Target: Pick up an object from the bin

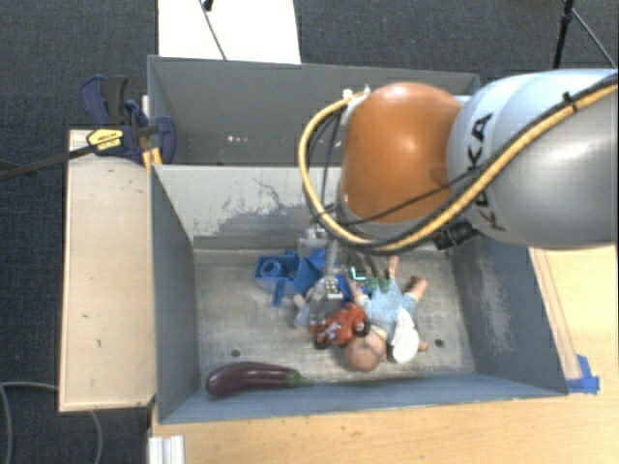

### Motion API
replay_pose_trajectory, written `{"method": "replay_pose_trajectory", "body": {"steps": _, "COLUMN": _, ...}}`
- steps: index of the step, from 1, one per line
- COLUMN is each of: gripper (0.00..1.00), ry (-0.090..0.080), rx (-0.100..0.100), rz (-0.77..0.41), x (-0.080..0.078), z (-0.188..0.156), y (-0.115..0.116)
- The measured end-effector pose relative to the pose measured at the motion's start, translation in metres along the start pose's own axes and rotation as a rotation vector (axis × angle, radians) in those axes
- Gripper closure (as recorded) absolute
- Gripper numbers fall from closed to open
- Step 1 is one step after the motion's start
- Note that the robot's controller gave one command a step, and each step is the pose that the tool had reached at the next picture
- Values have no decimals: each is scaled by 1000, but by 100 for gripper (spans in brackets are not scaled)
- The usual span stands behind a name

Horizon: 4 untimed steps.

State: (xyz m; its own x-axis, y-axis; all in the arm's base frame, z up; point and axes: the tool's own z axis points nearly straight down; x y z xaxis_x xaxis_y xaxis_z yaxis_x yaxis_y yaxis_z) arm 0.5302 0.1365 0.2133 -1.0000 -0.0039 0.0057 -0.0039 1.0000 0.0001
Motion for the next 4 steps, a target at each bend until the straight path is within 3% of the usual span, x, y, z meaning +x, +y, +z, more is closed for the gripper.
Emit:
{"method": "replay_pose_trajectory", "body": {"steps": 1, "gripper": 0, "ry": -8, "rx": -1, "rz": 3, "x": -2, "z": -5, "y": -1}}
{"method": "replay_pose_trajectory", "body": {"steps": 2, "gripper": 100, "ry": -27, "rx": -10, "rz": -7, "x": -35, "z": 111, "y": 9}}
{"method": "replay_pose_trajectory", "body": {"steps": 4, "gripper": 100, "ry": -37, "rx": -13, "rz": -5, "x": -32, "z": 110, "y": 9}}
